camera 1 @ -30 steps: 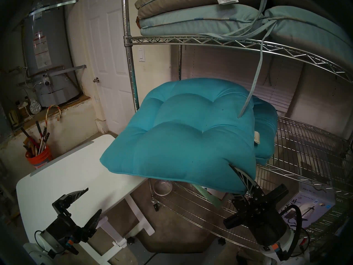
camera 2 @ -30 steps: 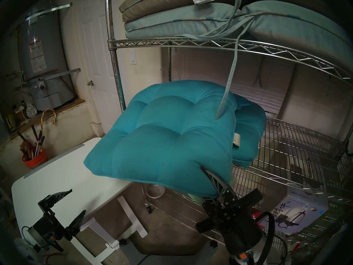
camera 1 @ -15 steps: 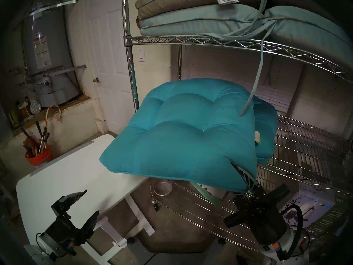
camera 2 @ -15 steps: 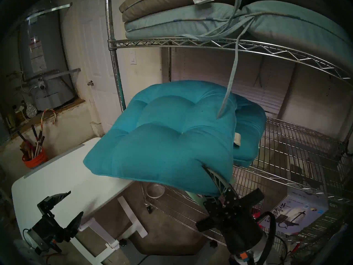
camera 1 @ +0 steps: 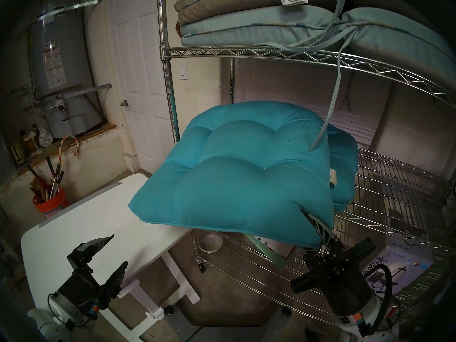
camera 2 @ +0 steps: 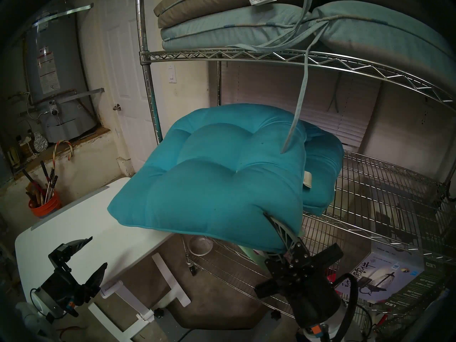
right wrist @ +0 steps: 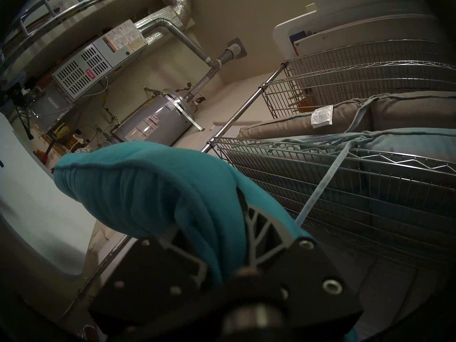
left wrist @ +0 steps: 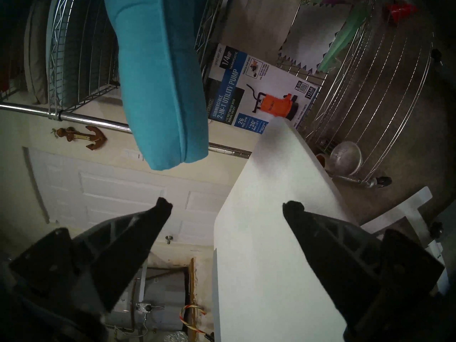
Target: Take cushion off the shelf
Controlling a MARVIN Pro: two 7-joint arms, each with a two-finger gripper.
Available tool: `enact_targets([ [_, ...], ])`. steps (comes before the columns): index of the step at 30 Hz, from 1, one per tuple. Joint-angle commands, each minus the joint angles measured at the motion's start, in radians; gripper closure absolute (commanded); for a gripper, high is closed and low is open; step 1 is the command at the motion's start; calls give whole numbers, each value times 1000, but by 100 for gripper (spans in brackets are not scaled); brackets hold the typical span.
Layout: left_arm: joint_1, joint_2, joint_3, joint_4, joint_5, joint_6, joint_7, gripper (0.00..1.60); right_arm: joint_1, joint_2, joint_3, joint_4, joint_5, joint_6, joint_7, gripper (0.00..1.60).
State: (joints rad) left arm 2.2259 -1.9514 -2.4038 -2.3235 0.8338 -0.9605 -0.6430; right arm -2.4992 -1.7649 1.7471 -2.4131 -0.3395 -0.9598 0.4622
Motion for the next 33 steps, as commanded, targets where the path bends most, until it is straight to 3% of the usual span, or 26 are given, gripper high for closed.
enact_targets([
  [1,-39,41,12,-20,47,1,65,0,0,-12,-2,-30,22,0,-29,160],
  [33,-203,173,95,18,331,1,349,0,-5,-15,-10,-30,27,0,-31,160],
])
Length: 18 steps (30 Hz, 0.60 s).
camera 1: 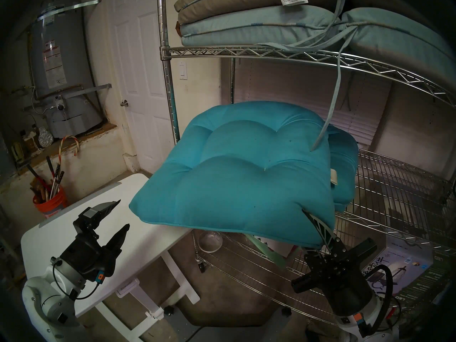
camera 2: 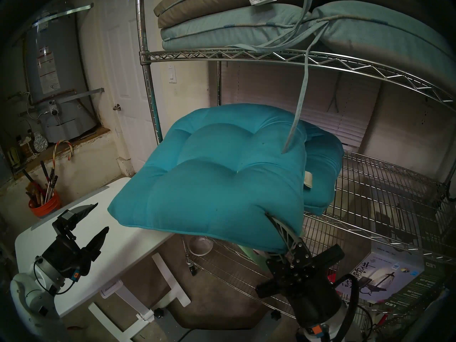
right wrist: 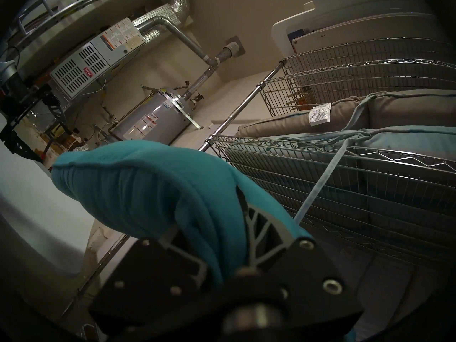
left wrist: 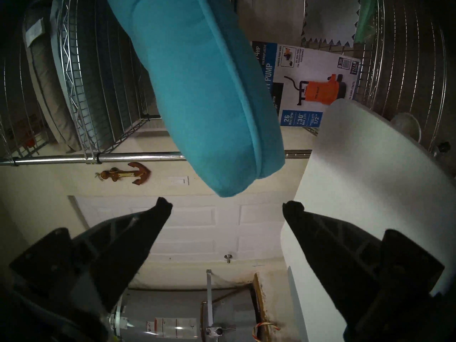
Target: Take cushion off the shelf
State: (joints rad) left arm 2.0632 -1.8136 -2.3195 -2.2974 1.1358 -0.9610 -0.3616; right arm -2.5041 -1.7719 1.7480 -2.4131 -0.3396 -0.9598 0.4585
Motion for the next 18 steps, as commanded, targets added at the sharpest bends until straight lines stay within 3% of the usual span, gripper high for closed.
enact_targets([
  [1,-45,39,12,-8,36,1,77,0,-1,-8,-12,-30,27,0,-28,160],
  [8,-59,47,21,0,93,9,141,0,-6,-8,-10,-30,32,0,-33,160],
  [18,-17,22,45,40,181,9,228,0,-16,-7,-10,-30,33,0,-39,160],
])
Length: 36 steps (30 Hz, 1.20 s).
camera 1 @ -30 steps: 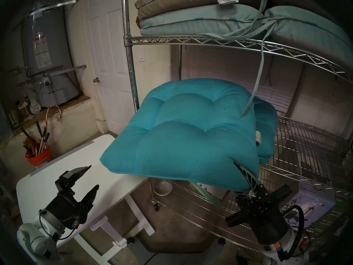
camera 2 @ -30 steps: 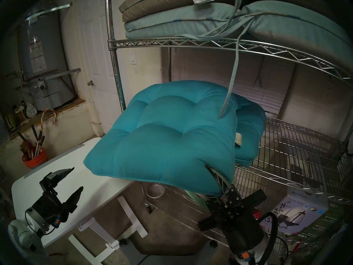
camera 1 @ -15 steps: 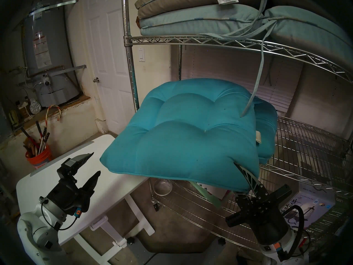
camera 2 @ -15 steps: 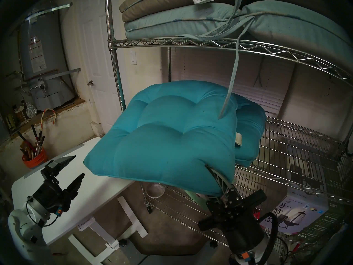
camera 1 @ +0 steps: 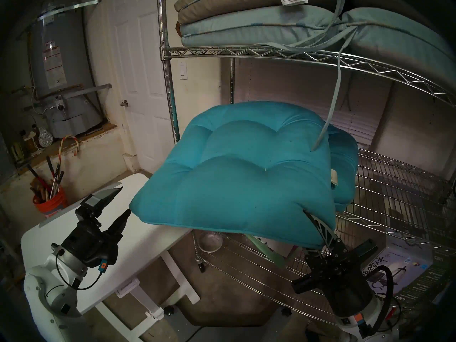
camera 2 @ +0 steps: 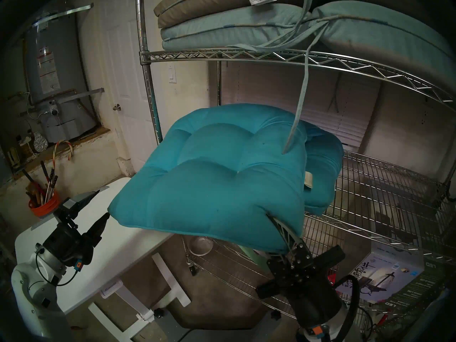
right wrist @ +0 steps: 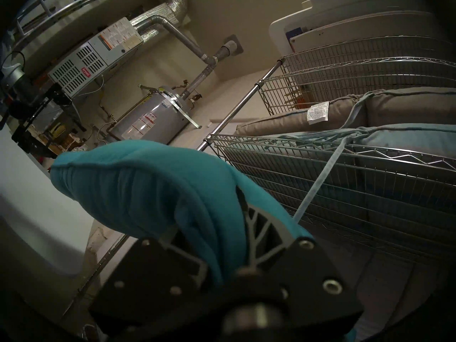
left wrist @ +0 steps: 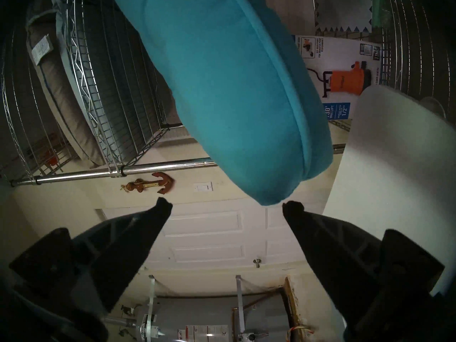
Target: Take cushion off the shelf
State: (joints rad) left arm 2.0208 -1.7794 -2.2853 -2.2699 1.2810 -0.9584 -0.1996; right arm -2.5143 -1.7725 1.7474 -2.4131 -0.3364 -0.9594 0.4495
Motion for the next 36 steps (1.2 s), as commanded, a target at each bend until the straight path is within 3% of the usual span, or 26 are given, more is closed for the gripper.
enact_targets([
  [1,29,-14,14,16,45,7,75,0,-7,-6,-10,-30,29,0,-30,160],
  [18,2,10,84,106,215,84,231,0,-20,-6,-12,-30,25,0,-39,160],
  [36,-77,68,261,195,424,235,420,0,-4,-15,27,-30,27,0,-62,160],
])
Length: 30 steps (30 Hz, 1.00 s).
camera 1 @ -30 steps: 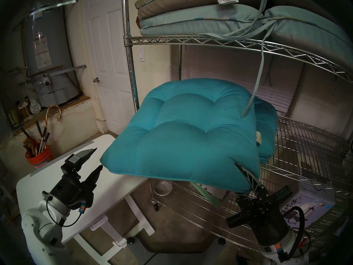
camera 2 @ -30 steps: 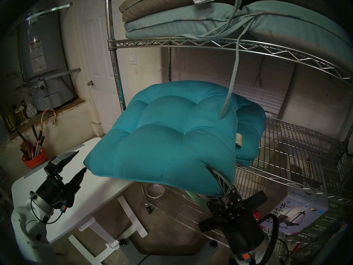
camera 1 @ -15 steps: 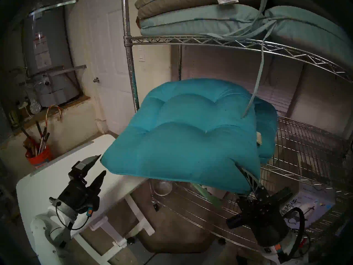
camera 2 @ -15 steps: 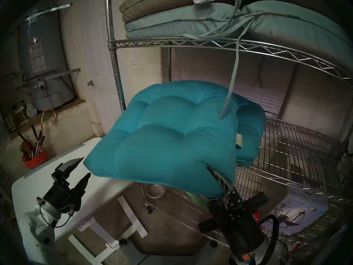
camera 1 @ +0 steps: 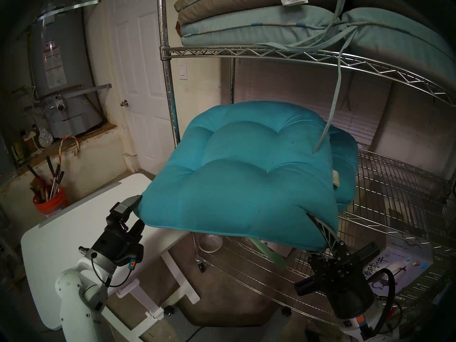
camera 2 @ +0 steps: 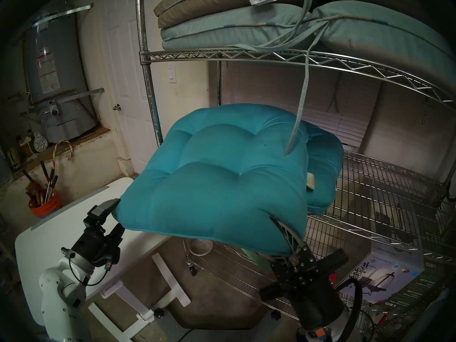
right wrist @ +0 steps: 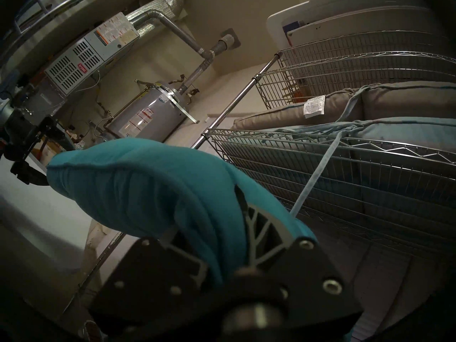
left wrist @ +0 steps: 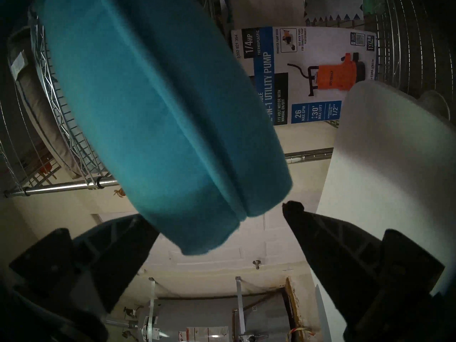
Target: Take cushion off the shelf
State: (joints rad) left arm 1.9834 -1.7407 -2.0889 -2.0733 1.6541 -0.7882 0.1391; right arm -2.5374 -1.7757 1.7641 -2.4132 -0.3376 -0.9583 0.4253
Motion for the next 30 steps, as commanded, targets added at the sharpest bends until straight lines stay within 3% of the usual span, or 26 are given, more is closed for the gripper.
enact_targets([
  [1,-40,30,78,2,63,80,96,0,22,-12,13,-30,29,-2,-39,160],
  [10,4,27,213,30,138,251,244,0,55,-13,25,-30,26,-2,-54,160],
  [17,77,22,289,8,72,291,302,0,75,-11,18,-30,18,-2,-63,160],
  [18,95,22,300,-4,71,301,321,160,80,-10,13,-30,15,-2,-66,160],
  [30,217,-10,257,-69,58,355,436,160,92,-9,-15,-30,-7,-2,-79,160],
])
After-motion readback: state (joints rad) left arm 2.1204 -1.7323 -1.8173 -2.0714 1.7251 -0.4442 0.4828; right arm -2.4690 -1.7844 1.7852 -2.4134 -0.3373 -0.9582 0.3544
